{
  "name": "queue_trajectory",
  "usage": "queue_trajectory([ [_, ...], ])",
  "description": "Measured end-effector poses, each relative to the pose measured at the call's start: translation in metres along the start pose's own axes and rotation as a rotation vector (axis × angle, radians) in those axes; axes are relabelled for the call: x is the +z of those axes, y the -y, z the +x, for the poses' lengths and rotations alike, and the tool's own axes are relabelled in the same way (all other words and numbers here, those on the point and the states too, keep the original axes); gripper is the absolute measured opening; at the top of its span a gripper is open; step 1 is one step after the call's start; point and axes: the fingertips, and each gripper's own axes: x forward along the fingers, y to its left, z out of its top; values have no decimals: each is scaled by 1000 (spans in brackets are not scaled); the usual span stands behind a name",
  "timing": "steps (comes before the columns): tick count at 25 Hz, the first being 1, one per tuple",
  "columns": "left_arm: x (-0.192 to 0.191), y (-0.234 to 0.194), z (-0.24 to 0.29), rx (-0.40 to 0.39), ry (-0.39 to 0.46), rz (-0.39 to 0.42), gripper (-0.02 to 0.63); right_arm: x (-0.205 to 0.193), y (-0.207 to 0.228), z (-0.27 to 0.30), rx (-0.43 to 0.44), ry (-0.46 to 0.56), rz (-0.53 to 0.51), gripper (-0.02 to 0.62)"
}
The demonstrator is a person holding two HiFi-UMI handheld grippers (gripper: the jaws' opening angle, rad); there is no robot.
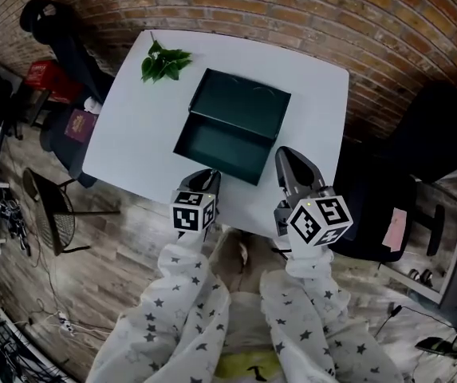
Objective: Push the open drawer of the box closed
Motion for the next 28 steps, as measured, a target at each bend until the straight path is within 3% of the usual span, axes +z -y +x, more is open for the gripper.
queue_trajectory([
  [14, 5, -3, 5, -30, -42, 85, 64, 2, 4, -2, -66, 37, 15, 8],
  [28, 21, 1, 17, -67, -32, 89, 63, 1, 14, -1, -110, 54, 12, 8],
])
